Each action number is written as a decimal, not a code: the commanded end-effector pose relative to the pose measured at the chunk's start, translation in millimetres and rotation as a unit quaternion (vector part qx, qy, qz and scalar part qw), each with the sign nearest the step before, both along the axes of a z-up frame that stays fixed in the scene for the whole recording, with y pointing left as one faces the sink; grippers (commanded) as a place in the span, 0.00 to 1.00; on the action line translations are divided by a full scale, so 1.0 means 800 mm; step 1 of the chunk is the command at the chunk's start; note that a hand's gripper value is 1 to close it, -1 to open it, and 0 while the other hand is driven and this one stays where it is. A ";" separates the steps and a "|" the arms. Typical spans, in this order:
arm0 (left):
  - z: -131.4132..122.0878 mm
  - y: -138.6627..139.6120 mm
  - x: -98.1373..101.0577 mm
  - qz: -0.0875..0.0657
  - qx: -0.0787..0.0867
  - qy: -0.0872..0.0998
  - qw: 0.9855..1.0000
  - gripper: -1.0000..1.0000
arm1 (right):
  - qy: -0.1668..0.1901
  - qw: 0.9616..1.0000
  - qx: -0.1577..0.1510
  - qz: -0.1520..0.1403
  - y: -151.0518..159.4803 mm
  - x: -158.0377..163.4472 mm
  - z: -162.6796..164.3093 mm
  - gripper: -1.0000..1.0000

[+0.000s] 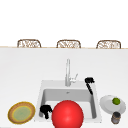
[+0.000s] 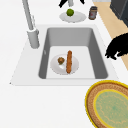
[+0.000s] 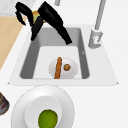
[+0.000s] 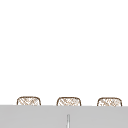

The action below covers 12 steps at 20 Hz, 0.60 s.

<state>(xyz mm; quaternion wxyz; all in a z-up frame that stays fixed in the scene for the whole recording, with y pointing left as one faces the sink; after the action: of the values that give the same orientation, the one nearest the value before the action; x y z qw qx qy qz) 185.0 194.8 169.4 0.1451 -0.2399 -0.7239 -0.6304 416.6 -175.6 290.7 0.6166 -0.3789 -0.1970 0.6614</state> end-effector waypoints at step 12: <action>0.000 0.000 0.000 0.000 0.000 0.000 1.000 0.50 | 0.005 1.000 0.017 0.014 0.025 -0.078 -0.022 0.00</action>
<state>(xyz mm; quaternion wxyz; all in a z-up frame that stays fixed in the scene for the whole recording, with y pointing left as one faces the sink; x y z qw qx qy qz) 185.0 194.8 169.4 0.1451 -0.2399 -0.7239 -0.6304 362.3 -165.2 277.6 0.6190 -0.3742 -0.1954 0.6623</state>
